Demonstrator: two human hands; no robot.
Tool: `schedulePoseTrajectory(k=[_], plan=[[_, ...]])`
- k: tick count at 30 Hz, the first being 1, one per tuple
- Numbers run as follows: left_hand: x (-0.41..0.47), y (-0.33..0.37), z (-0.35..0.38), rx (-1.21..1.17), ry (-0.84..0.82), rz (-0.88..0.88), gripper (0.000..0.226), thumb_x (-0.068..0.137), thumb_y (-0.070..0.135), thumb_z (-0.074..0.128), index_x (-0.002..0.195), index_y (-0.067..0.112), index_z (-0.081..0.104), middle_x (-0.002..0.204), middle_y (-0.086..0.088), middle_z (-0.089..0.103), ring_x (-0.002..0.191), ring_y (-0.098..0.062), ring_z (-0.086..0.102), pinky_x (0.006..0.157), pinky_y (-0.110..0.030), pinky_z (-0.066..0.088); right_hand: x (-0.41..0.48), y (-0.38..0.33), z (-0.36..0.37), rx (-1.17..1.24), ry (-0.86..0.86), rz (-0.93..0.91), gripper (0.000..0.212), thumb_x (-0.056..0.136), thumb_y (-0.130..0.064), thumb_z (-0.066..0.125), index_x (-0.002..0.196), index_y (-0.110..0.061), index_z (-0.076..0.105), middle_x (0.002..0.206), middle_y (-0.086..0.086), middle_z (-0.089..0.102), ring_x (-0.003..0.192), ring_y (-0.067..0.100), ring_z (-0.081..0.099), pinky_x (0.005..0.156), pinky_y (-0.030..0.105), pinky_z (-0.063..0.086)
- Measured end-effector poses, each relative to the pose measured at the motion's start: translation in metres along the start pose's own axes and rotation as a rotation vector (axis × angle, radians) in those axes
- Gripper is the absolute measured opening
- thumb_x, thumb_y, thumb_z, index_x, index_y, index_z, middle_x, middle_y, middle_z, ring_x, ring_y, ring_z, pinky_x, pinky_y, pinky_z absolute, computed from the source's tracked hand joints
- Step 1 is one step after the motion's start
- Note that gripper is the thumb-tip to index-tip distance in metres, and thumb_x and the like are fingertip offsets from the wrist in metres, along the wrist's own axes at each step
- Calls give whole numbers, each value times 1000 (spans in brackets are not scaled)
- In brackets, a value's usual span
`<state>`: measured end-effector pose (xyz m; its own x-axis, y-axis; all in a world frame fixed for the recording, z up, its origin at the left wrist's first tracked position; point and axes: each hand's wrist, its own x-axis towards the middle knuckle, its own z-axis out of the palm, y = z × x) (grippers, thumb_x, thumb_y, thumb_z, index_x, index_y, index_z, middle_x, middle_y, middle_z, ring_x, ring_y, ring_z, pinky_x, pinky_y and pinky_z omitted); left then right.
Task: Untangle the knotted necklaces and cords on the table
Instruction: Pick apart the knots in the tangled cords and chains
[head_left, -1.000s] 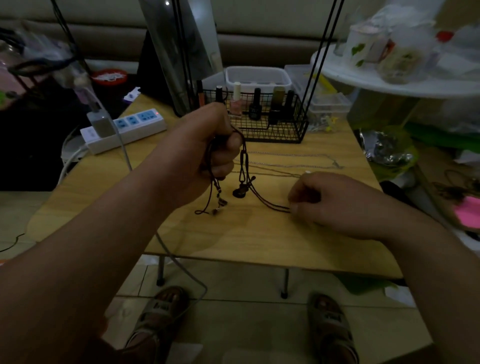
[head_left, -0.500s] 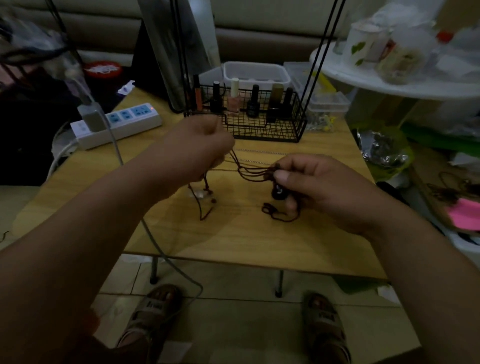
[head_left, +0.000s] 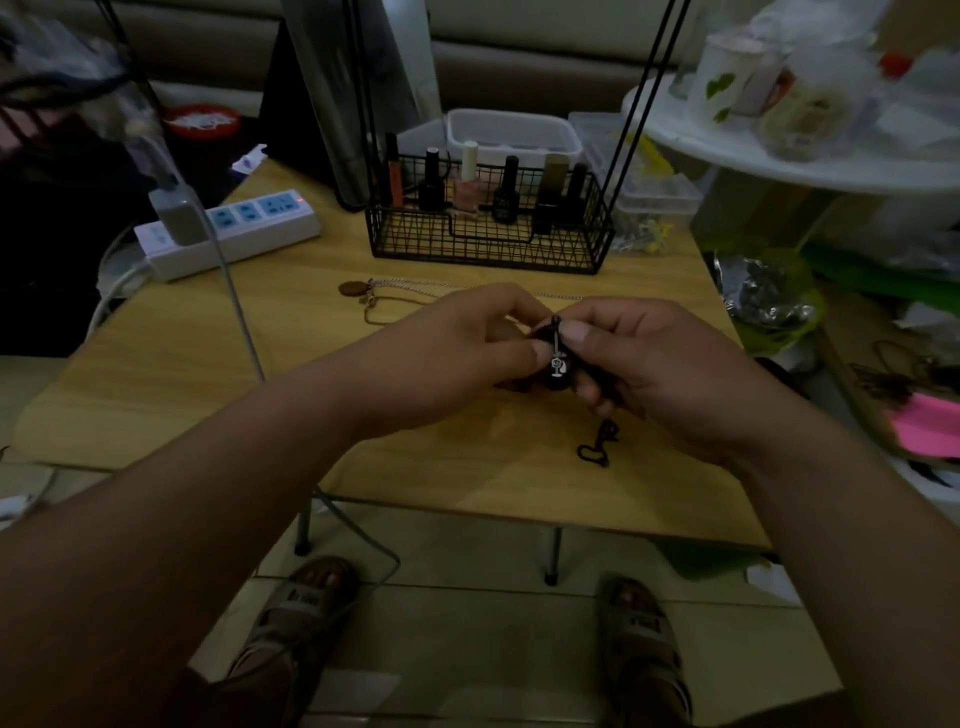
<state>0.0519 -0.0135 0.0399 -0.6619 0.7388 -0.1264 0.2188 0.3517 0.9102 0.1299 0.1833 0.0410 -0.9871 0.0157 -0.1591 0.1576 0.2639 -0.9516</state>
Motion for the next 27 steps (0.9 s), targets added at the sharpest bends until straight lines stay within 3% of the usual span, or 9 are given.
schedulePoseTrajectory(k=[3,6,12,15,17,22,24,27], plan=[[2,-2,-1,23,53,-13,9,105,28,60,103,21,66,70,7,64,63,-12,58,59,-32,49,-1,-1,-1,-167,105,-24,20,105,-25,57,100,-17,74,75,-3,69,59,5,54,56,23,45],[5,-2,-8,131,132,-29,13,102,35,62,96,25,68,57,18,52,50,-1,42,48,-22,37,-1,0,-7,-253,195,-20,23,105,-34,58,94,-23,75,69,-7,65,55,2,47,60,28,39],[7,-2,-12,99,146,-7,13,98,35,67,94,24,73,58,19,55,48,3,43,46,-14,35,-2,-4,-12,-257,180,-39,28,101,-42,59,89,-22,76,51,-16,47,47,-1,41,56,26,34],[5,-1,-14,44,150,5,13,98,35,68,93,25,75,60,12,53,54,-17,39,47,-26,30,-4,-6,-14,-251,126,-86,14,99,-27,65,96,-17,75,49,-22,53,47,-7,50,50,9,36],[5,-2,-15,10,158,15,11,98,33,68,93,26,75,58,12,54,55,-22,34,48,-28,27,-4,-6,-14,-261,107,-113,7,95,-24,71,98,-21,77,52,-18,51,49,-3,46,50,9,35],[2,-2,-14,-32,172,42,13,100,27,67,96,16,70,62,8,62,52,-12,41,47,-25,33,-5,-4,-13,-288,120,-130,14,100,-24,65,102,-18,77,50,-27,55,52,-11,53,50,2,34],[0,-1,-14,-54,156,41,13,101,27,65,97,15,66,69,5,66,53,-12,41,46,-27,34,-6,-5,-12,-269,130,-107,18,102,-23,61,104,-13,76,48,-28,54,50,-11,53,51,5,34],[-1,0,-18,-22,152,50,12,102,30,64,100,19,66,74,3,68,57,-12,42,49,-29,35,-5,-3,-13,-221,156,-63,19,102,-25,61,95,-20,77,51,-19,50,46,-1,44,56,21,31]])
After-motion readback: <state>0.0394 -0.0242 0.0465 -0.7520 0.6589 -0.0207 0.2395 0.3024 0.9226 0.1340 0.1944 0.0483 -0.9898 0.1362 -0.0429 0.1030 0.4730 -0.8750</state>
